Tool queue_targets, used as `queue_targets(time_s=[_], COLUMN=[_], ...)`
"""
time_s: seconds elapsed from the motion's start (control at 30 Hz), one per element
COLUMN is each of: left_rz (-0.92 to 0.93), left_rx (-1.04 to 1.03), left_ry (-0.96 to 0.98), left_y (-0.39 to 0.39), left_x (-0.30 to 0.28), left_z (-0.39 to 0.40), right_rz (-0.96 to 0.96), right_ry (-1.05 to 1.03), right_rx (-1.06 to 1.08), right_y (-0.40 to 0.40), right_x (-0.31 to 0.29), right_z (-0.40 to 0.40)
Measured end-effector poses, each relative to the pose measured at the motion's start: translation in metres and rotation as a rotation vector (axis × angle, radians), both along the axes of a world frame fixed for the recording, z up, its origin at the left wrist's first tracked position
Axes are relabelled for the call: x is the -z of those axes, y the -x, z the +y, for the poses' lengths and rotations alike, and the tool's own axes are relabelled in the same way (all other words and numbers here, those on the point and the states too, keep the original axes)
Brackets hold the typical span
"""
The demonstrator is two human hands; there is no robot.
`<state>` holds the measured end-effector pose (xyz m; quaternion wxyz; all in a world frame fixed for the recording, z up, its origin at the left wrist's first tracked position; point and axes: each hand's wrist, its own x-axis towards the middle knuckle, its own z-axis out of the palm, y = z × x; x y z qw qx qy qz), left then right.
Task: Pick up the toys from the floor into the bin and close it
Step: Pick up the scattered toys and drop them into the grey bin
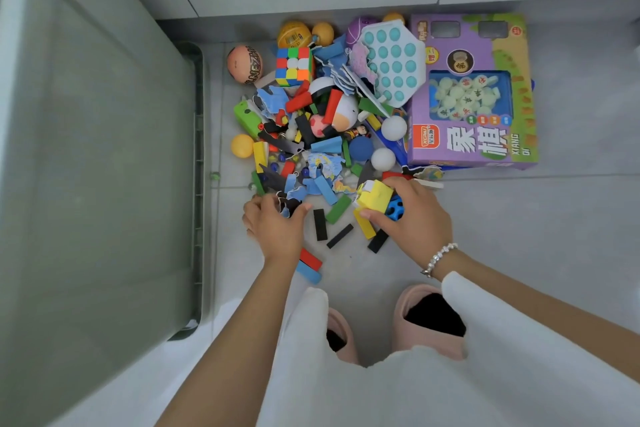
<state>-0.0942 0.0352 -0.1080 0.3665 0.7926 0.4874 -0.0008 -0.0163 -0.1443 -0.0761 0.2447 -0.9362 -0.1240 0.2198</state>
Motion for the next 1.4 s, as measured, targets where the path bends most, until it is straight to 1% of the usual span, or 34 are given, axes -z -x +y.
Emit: queue_targets(time_s=[0.1, 0.2, 0.3, 0.43, 0.53, 0.63, 0.7, 0.8, 0.9, 1.07, 1.27, 1.4], left_rz=[-0.06, -0.068, -0.095, -0.104, -0.097, -0.147, -0.163, -0.2, -0.244, -0.194, -0.164, -0.133], left_rx=[0.061, 0.083, 0.069, -0.023, -0.044, -0.064, 0.005, 0.18, 0.245, 0.209, 0.213, 0.139], left_ry=[0.003, 0.022, 0.055, 0.166, 0.217, 0.255, 0.218, 0.139, 0.107, 0.083, 0.108, 0.185], left_y=[-0.005, -0.01, -0.012, -0.012, -0.011, -0.012, -0.015, -0.026, -0.042, -0.064, -0.078, -0.082], left_x=[0.003, 0.003, -0.001, -0.011, -0.016, -0.018, -0.018, -0.016, -0.013, -0.008, -0.009, -0.016], left_z=[0.0, 0.001, 0.001, 0.0, 0.001, -0.001, -0.003, -0.005, -0.005, -0.002, 0.0, -0.003], right_rz=[-0.001, -0.004, -0.001, 0.007, 0.014, 0.022, 0.021, 0.007, 0.005, 0.009, 0.01, -0.001], right_ry=[-0.018, -0.025, -0.024, -0.026, -0.024, -0.028, -0.037, -0.065, -0.085, -0.075, -0.116, -0.116], right_rx=[-0.005, -0.004, -0.002, 0.007, 0.015, 0.027, 0.038, 0.071, 0.109, 0.116, 0.147, 0.132], right_y=[0.0, 0.0, 0.0, 0.0, 0.0, -0.001, -0.001, -0.002, -0.004, -0.006, -0.007, -0.007], right_x=[0.001, 0.002, 0.002, 0.002, 0.002, 0.003, 0.003, 0.004, 0.005, 0.007, 0.008, 0.008], right_z=[0.002, 0.002, 0.002, 0.002, 0.002, 0.003, 0.003, 0.001, -0.003, -0.006, -0.005, -0.005])
